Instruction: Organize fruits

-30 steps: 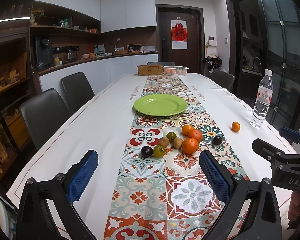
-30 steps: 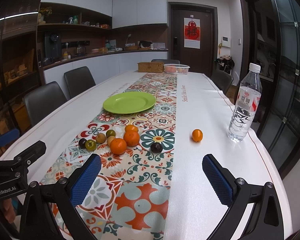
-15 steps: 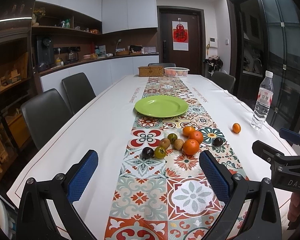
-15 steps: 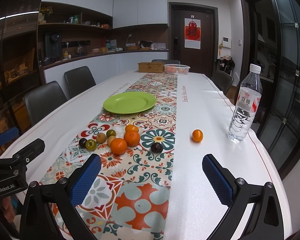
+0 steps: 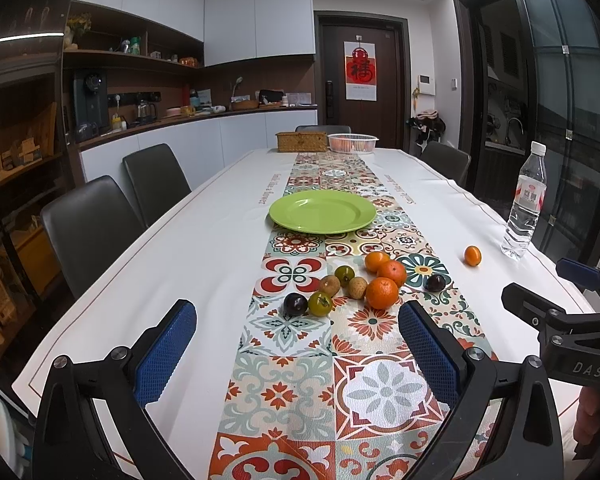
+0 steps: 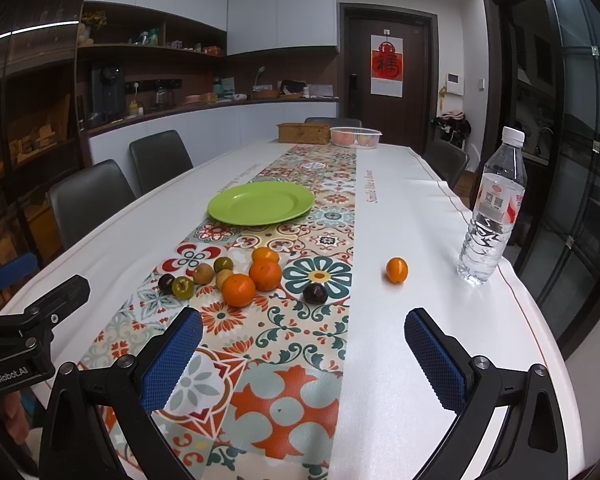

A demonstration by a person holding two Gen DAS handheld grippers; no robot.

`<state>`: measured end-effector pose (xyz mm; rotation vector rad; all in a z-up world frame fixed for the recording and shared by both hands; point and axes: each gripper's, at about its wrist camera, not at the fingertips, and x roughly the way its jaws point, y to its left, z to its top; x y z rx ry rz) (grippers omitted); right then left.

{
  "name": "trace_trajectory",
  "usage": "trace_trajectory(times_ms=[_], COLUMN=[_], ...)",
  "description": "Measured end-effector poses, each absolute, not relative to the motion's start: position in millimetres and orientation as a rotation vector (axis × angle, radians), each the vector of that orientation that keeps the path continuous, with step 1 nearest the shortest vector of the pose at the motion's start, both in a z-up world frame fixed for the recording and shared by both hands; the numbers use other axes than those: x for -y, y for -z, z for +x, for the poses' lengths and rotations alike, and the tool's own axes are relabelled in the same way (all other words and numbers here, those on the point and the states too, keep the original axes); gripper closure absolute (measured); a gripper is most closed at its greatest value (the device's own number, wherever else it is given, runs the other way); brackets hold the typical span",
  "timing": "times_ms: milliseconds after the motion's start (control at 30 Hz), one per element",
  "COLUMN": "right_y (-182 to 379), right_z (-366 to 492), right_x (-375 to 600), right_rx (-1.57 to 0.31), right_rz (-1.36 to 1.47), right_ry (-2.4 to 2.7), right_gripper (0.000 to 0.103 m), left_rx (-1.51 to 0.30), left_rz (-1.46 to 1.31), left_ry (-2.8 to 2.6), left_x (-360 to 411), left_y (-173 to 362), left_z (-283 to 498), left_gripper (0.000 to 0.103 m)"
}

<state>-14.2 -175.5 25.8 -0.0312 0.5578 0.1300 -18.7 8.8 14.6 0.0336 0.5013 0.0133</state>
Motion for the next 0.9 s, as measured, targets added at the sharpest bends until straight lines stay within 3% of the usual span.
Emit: trace_trajectory(times_ms=[533, 900], right_y=[-11, 1], right_z=[6, 36], right_x=[158, 124], right_rx=[-0.59, -0.605], right_rz=[-0.064, -0.123], right_ry=[-0.186, -0.244], right_gripper=[0.001, 0.001], left_rx=[-0.51, -0.557], left_rz=[0.044, 0.062], left_ry=[0.009, 0.021], left_x=[-20, -40], left_y=[-6, 11], left_z=[-3, 29], left_gripper=[0.001, 0.016])
